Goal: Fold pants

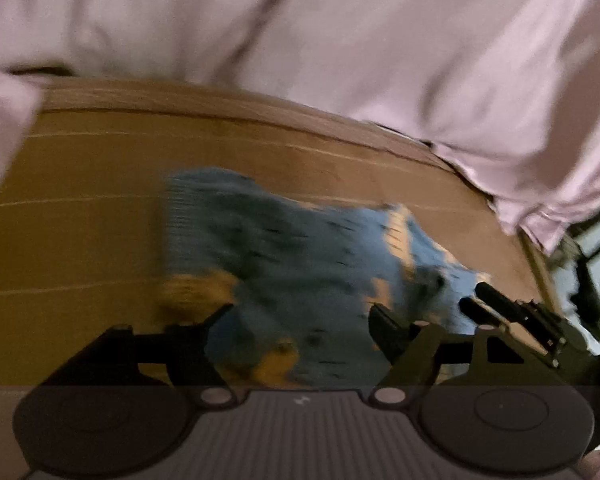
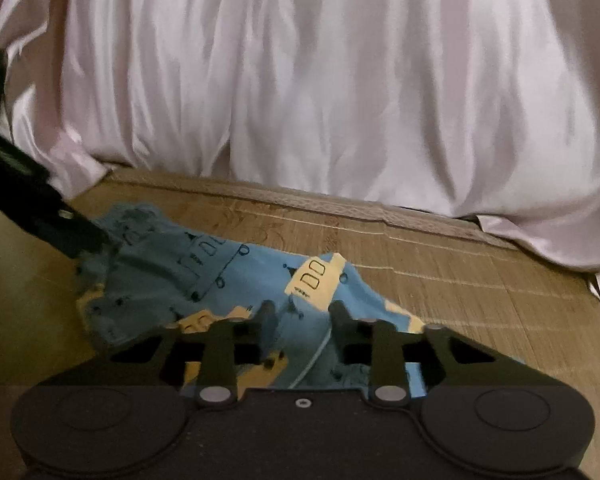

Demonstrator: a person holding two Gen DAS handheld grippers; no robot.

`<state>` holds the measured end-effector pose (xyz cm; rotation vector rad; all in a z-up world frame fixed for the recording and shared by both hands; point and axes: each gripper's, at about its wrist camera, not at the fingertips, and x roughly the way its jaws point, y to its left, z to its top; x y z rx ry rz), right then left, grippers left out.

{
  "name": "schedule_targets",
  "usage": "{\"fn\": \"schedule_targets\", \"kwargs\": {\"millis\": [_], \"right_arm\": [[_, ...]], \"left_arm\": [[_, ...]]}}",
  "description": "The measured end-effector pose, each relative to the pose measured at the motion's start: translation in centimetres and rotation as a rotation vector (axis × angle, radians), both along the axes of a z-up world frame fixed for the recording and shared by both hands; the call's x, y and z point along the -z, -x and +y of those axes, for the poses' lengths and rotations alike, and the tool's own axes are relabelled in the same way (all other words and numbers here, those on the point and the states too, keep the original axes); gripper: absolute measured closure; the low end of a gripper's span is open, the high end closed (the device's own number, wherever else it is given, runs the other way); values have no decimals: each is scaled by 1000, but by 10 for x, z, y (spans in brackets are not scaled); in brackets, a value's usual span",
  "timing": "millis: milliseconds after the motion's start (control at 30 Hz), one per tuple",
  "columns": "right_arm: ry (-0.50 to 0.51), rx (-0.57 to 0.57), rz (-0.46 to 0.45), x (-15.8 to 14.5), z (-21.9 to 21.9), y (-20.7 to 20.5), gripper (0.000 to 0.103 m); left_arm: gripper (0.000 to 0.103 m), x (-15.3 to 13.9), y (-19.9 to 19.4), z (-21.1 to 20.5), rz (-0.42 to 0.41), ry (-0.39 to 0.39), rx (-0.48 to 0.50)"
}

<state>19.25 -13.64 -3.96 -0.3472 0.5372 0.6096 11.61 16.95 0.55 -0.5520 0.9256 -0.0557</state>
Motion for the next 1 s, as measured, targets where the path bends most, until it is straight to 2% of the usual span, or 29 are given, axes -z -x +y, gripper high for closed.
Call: {"fn": "schedule_targets", "kwargs": {"millis": [67, 167, 233, 333, 400, 467, 500, 533, 567, 633, 733, 933, 1000], "right_arm": [[34, 2, 34, 10, 11, -12, 75], [53, 31, 96, 33, 18, -30, 74], [49, 36, 82, 33, 19, -28, 72], [23, 36, 76, 24, 15, -22, 68], [16, 43, 58, 17, 10, -14, 61], [3, 52, 52, 11, 3, 0, 47], [-6, 52, 60, 9, -1, 6, 34], [-15, 51, 72, 8, -5, 12, 29], [-18, 48, 85, 10, -7, 18, 29], [3, 39, 95, 13, -7, 25, 29], [43, 32, 93, 20, -2, 29, 29], [59, 26, 129, 30, 4, 23, 29], [62, 20, 128, 34, 6, 24, 29]], "left_arm": [[19, 0, 6, 7, -6, -32, -51], [17, 6, 11, 18, -22, -58, -130], [17, 11, 10, 23, -21, -57, -160], [23, 16, 7, 25, -14, -58, -183], [32, 18, 5, 24, -21, -54, -186], [56, 21, 2, 24, -16, -38, -198], [59, 22, 3, 26, -12, -31, -225], [68, 24, 6, 30, -11, -17, -253], [81, 26, 8, 32, -8, -2, -275], [84, 27, 11, 35, -5, 7, -304], [86, 22, 10, 27, -36, -58, -277], [89, 4, 2, -23, -191, -288, -45], [89, 6, 0, -29, -197, -328, -24]]}}
